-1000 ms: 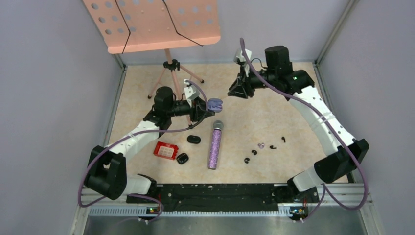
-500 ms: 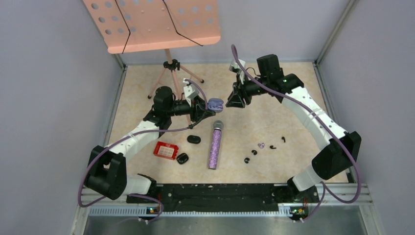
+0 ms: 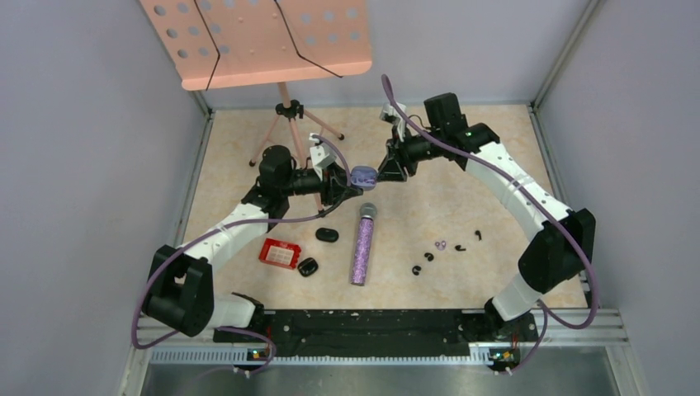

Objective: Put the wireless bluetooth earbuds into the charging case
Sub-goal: Adjust the earbud with the charging case, then move the earbud to the center of the board.

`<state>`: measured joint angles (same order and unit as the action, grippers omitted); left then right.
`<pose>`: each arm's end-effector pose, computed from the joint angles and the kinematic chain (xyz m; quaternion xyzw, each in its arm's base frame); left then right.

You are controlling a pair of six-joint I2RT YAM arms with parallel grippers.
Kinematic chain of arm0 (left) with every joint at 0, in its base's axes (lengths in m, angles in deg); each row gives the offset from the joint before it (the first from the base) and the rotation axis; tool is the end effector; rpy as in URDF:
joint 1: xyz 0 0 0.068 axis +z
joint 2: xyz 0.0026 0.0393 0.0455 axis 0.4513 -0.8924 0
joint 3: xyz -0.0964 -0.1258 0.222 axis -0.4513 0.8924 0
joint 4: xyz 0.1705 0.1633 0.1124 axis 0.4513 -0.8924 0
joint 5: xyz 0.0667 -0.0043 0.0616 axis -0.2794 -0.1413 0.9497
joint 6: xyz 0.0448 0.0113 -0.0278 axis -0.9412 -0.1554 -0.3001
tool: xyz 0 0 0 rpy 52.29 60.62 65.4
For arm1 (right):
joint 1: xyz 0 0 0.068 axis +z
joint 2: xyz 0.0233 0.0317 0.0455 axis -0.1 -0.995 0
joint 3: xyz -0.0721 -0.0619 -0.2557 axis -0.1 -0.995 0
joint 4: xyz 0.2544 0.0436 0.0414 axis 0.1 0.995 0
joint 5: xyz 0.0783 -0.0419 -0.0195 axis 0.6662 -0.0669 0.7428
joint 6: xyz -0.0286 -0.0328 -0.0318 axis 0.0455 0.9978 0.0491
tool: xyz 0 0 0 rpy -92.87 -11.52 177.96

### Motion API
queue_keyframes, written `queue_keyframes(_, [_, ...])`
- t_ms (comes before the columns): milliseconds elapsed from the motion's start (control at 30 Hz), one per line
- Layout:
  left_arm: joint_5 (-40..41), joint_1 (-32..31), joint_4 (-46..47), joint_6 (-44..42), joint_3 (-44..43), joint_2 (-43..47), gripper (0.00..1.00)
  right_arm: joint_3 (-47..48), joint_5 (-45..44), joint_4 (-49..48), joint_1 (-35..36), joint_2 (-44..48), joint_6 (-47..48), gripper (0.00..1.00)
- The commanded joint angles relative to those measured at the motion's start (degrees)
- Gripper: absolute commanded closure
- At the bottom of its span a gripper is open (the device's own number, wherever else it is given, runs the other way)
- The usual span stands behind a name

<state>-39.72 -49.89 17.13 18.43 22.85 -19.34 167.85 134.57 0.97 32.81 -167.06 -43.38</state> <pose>0.2596 -0.1427 0.2907 0.4398 0.5825 -0.4622 0.5036 0.2968 0.1818 0.3567 -0.4625 0.7124 0.4107 0.3315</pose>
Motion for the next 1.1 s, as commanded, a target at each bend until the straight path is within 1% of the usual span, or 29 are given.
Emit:
queue_keyframes(0, [-1.56, -0.31, 2.64, -1.58, -1.84, 0.92, 1.00, 1.61, -0.52, -1.81, 0.79, -0.84, -1.02, 0.61])
queue_keyframes(267, [-0.56, -0.31, 2.74, -0.99, -1.72, 0.84, 1.00, 1.73, -2.17, -1.72, 0.88, -1.10, -1.47, 0.62])
queue_keyframes(333, [0.07, -0.31, 2.45, -0.56, -1.58, 0.72, 1.00, 2.48, -3.41, 0.88, 0.63, -0.24, -0.31, 0.62])
queue_keyframes(467, [1.03, -0.15, 0.18, -2.86, -0.62, 0.91, 1.00, 3.40, -4.81, 6.87, -1.77, 3.15, 2.42, 0.62])
queue_keyframes(567, [1.94, 0.29, -1.16, -2.82, 0.09, 1.14, 1.00, 2.95, -4.44, 12.94, -3.39, 5.68, 7.18, 0.62])
queue_keyframes(667, [2.92, 0.63, -0.95, -0.80, 0.86, 1.41, 1.00, -3.03, -4.51, 18.21, -3.44, 10.32, 17.79, 0.65])
queue_keyframes(767, [3.46, 0.83, -1.34, -0.22, 1.36, 2.14, 1.00, -13.36, -9.46, 19.38, -3.48, 13.79, 25.08, 0.75])
queue_keyframes(933, [3.93, 1.36, -3.42, -0.15, 1.75, 3.56, 1.00, -23.60, -16.41, 22.80, -3.51, 13.98, 35.13, 0.90])
queue_keyframes(1067, [4.04, 1.95, -5.13, -0.96, 2.25, 4.56, 1.00, -30.72, -20.20, 21.28, -3.44, 18.80, 43.90, 0.94])
